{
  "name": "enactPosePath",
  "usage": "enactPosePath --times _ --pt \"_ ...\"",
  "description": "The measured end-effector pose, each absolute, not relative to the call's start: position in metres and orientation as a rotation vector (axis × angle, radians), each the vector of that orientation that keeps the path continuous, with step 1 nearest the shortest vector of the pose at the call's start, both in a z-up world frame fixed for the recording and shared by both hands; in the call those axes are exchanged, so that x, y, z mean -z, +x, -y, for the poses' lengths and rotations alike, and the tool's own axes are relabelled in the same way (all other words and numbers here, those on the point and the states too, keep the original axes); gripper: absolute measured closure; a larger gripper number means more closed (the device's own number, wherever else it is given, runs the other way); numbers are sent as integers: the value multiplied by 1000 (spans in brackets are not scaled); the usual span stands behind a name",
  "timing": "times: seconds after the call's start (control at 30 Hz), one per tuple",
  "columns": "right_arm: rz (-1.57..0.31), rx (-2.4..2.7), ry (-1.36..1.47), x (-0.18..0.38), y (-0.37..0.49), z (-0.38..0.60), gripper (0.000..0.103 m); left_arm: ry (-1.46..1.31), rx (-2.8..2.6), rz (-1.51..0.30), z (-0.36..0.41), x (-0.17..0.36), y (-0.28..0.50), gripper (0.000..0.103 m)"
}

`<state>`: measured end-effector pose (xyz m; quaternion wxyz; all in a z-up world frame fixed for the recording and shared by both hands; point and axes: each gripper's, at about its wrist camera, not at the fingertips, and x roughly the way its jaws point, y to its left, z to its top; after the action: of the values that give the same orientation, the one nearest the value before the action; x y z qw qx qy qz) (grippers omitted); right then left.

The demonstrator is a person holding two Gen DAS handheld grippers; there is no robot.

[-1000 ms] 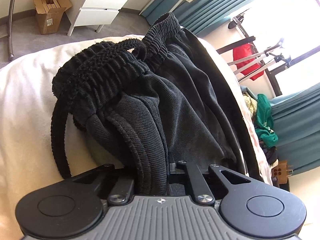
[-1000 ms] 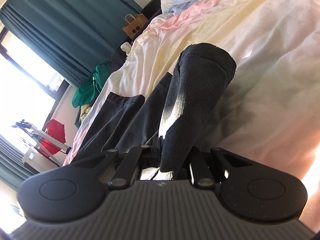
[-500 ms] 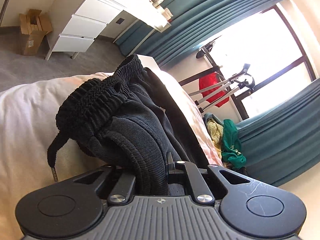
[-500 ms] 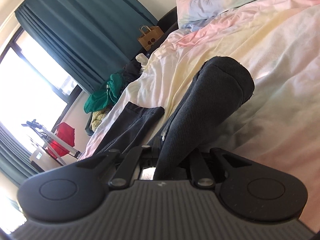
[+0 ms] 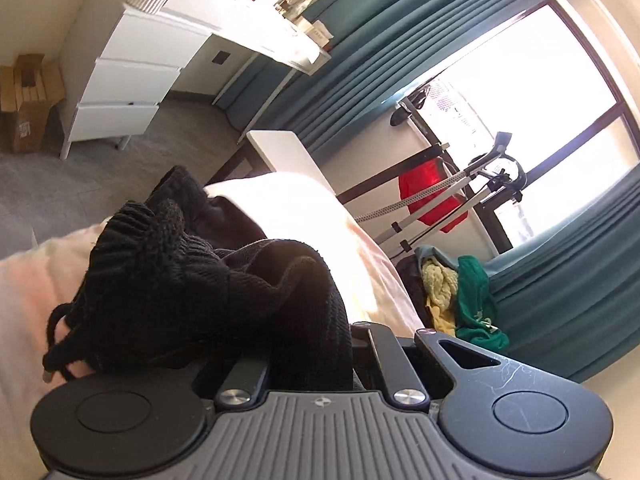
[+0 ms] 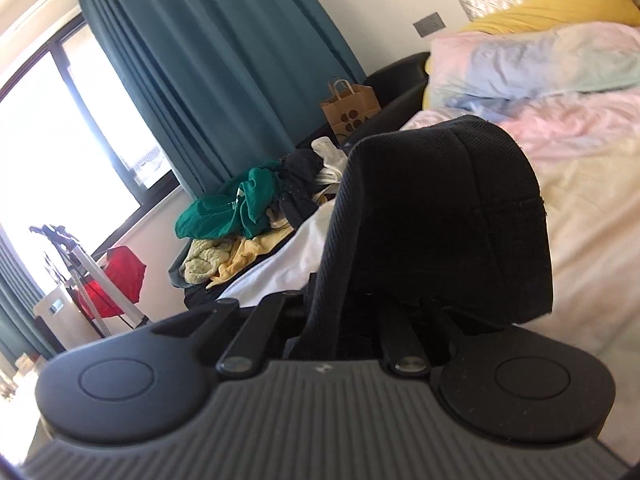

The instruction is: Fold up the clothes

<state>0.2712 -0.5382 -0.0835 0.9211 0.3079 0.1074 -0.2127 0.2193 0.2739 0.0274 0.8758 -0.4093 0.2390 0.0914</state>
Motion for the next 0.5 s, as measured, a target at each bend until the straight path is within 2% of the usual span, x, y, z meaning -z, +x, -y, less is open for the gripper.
enactPosePath --times 0.2,0.4,0.5 --pt "-301 453 459 94 391 527 94 -769 -282 -497 -257 -11 335 96" --pt "-392 408 408 131 440 531 92 -693 -377 -558 -241 20 408 95" --pt "-424 339 416 142 437 538 88 -676 -387 -596 -239 33 418 83"
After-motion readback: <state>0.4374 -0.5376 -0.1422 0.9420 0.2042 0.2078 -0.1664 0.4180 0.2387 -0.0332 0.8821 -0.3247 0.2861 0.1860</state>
